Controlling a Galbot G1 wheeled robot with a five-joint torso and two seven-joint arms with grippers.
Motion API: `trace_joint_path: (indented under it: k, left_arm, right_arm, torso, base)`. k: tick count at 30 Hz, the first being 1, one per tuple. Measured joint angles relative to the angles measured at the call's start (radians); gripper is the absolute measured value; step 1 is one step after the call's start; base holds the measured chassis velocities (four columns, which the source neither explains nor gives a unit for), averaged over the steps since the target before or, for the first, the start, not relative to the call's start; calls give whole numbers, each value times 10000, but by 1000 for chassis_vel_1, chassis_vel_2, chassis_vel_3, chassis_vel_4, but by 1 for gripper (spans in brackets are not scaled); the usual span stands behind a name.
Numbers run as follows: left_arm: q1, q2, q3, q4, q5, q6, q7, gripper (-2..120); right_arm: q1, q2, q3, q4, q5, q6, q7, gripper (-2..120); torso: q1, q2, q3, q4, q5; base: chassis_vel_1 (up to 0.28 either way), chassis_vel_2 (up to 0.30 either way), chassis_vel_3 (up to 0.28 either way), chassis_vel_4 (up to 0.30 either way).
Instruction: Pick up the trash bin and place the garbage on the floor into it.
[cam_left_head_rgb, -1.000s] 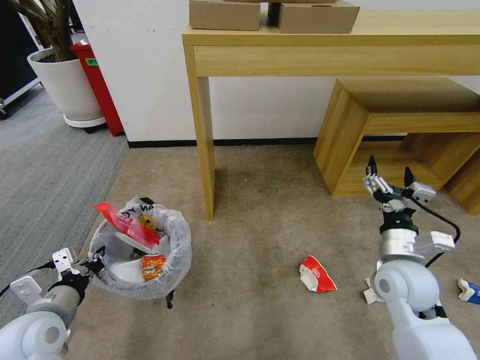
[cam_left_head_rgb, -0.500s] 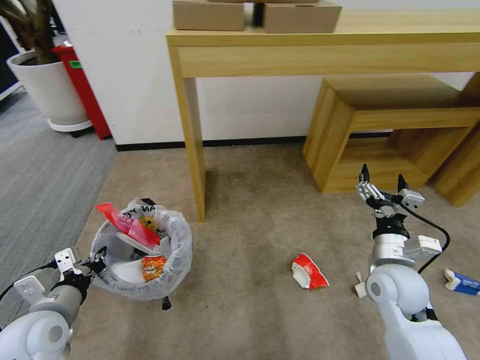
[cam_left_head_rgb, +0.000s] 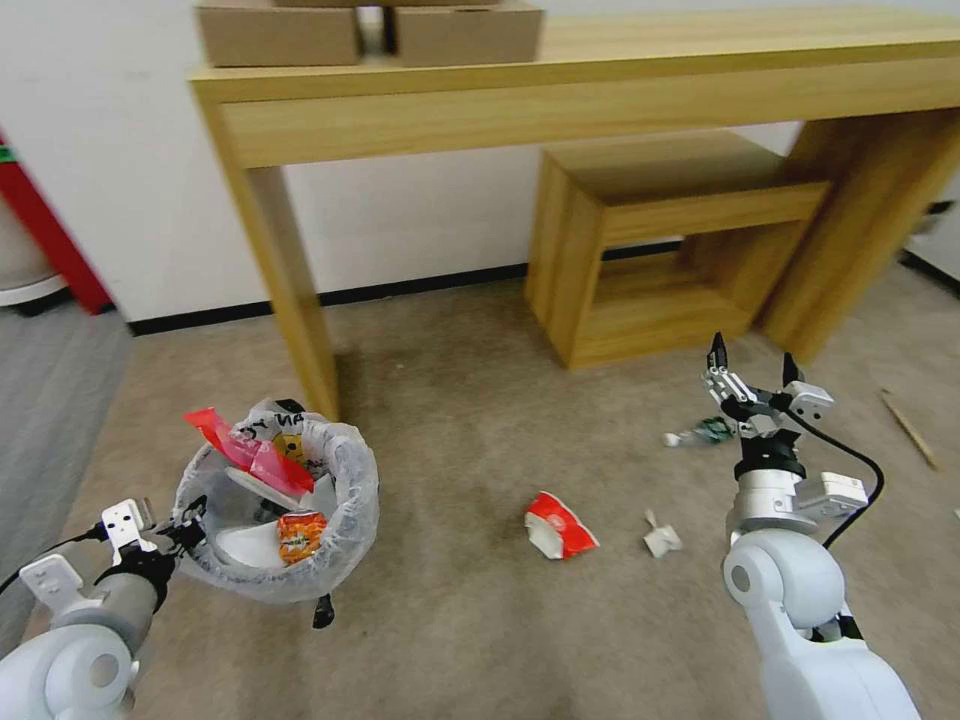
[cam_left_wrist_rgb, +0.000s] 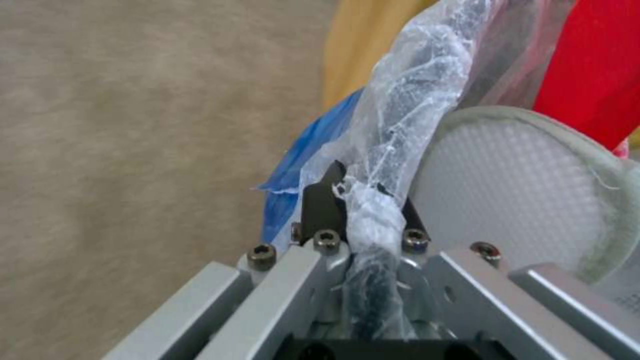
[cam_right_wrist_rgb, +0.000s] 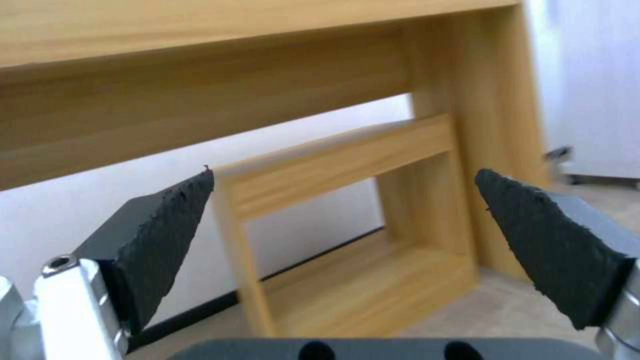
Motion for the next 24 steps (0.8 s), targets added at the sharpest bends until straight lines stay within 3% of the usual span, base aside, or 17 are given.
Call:
trace_joint_path:
  k: [11, 24]
  left_arm:
    - [69, -7, -81, 4, -36, -51, 6, 1]
    - [86, 18, -340, 12, -211, -56, -105, 1]
  right_arm:
    - [-64, 15, -65, -39, -121, 55, -46, 100]
    - [-65, 10, -122, -110, -149, 286, -150, 100]
  torso:
    - [0, -1, 0, -5, 0]
    - [0, -1, 0, 1, 0]
  base:
    - [-120, -127, -122, -127]
    - [-14, -6, -7, -10]
